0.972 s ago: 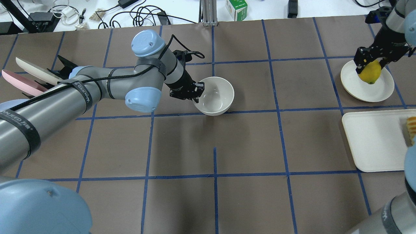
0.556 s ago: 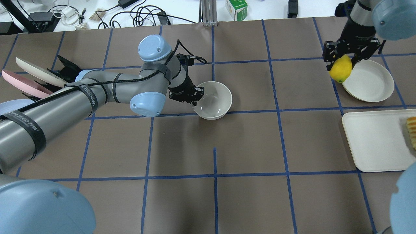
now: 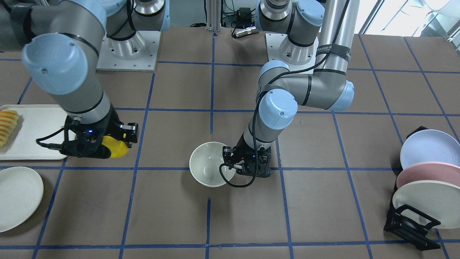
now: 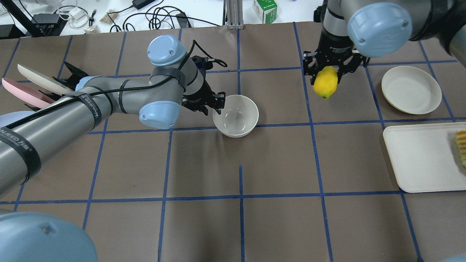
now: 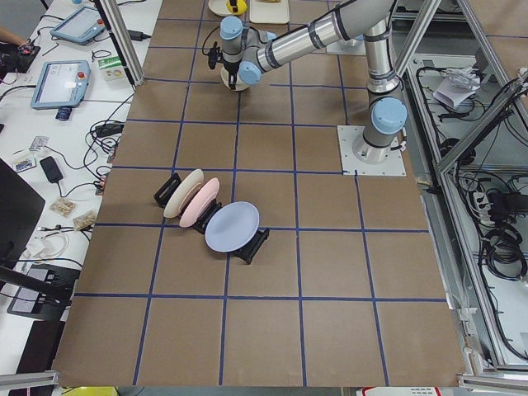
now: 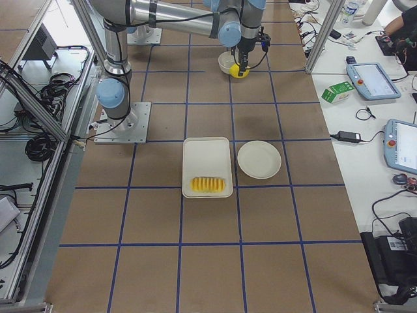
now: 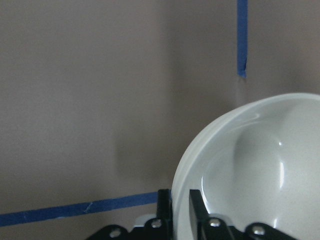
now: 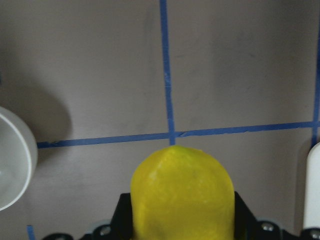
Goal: Place bowl and put lemon in it
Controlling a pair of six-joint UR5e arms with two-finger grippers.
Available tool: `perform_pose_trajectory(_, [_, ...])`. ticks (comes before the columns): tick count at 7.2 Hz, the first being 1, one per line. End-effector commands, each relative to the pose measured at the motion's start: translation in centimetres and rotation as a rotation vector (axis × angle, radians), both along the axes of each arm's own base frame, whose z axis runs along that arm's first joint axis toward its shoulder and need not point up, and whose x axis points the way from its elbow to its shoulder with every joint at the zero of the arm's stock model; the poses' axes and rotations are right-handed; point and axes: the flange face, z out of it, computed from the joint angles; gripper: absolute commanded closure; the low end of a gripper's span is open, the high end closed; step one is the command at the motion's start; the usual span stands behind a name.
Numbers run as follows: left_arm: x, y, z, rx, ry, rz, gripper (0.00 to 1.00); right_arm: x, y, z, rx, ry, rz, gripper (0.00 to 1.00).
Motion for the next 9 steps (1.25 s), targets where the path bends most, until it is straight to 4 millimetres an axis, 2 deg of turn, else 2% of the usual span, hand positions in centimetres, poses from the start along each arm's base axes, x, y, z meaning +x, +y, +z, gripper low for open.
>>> perform_pose_trajectory(1, [4.4,0.3,9.4,0.03,-0.034,-0.015,0.02,6.4,2.1,-0.6,-0.003,-0.005,-0.028,1.0])
perform_pose_trajectory(2, [6.1,1.1,15.1,0.043,-0.163,-0.018,0.02,8.7,2.8,-1.1,-0.005,-0.005,0.013,1.0])
perform_pose_trajectory(3, [6.7,2.8,19.4,0.077,-0.179,-0.03,0.02,10.3,2.4,-1.6,-0.051,-0.018,0.038,1.0])
perform_pose_trajectory(4, [7.5,4.1,22.2,0.064,-0.18,-0.036,0.0,12.5,2.5,-3.0,-0.059,-0.035,0.063,1.0])
perform_pose_trajectory(5, [8.4,5.3,24.0,0.062,-0.182,-0.024,0.0,15.2,2.1,-5.1,-0.073,-0.102,0.061,1.0])
perform_pose_trajectory(6, [10.2,5.9,24.3,0.077,-0.177,-0.004,0.0,16.9,1.4,-7.5,-0.096,-0.114,-0.011,1.0])
perform_pose_trajectory(7, [10.5,5.3,24.1,0.071,-0.174,-0.003,0.0,17.6,1.2,-9.7,-0.073,-0.105,-0.017,1.0])
perform_pose_trajectory(9, [10.8,5.8,23.9,0.072,-0.182,-0.015,0.0,19.2,1.8,-12.1,-0.043,-0.095,0.001,1.0])
